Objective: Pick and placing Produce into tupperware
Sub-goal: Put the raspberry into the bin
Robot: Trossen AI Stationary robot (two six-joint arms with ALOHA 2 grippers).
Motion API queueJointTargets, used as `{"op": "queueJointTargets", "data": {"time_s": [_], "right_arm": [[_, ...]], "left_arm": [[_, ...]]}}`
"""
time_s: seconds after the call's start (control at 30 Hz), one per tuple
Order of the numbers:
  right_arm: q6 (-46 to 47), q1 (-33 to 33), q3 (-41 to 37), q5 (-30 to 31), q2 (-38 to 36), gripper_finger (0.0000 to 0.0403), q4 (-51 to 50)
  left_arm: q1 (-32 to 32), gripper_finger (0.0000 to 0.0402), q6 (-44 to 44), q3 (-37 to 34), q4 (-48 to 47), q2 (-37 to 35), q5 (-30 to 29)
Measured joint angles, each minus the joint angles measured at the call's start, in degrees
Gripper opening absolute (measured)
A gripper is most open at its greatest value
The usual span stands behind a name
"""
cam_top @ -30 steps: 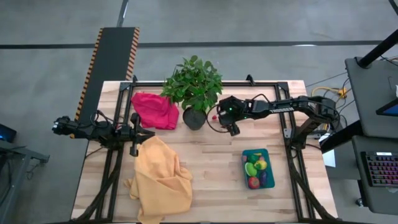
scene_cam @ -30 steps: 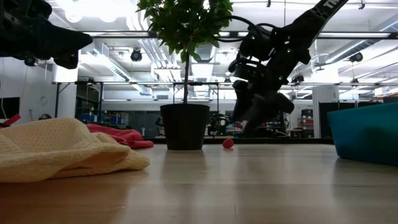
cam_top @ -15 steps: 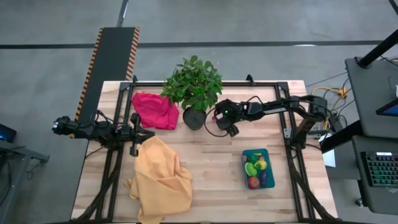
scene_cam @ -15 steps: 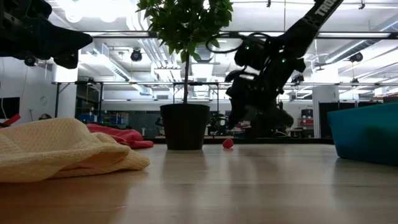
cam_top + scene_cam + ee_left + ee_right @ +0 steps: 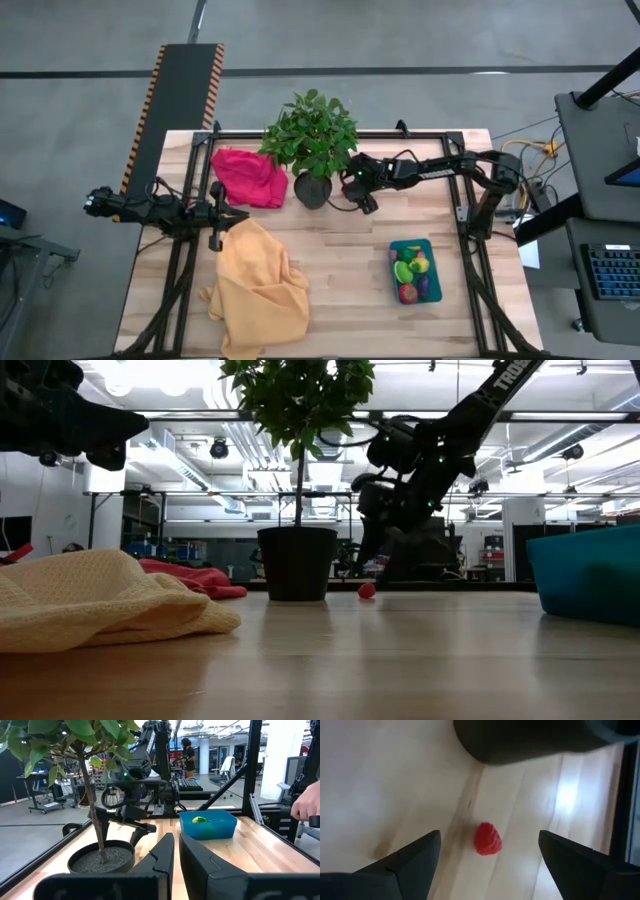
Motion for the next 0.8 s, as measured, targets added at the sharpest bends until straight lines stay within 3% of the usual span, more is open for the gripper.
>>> {"op": "queueJointTargets", "data": {"time_s": [0.63,0.8], "right_arm": [[3.1,-1.2,5.8,-0.6,6.9,0.0328,-2.6],[4.5,-2.1,6.4,-1.4,7.0,0.0309,-3.9]], "left_arm": [[0.0,0.0015,0.3,0.0,-0.1,0.0,-0.6],[0.0,0.0015,0.2,0.0,-0.2,0.0,-0.6]]}}
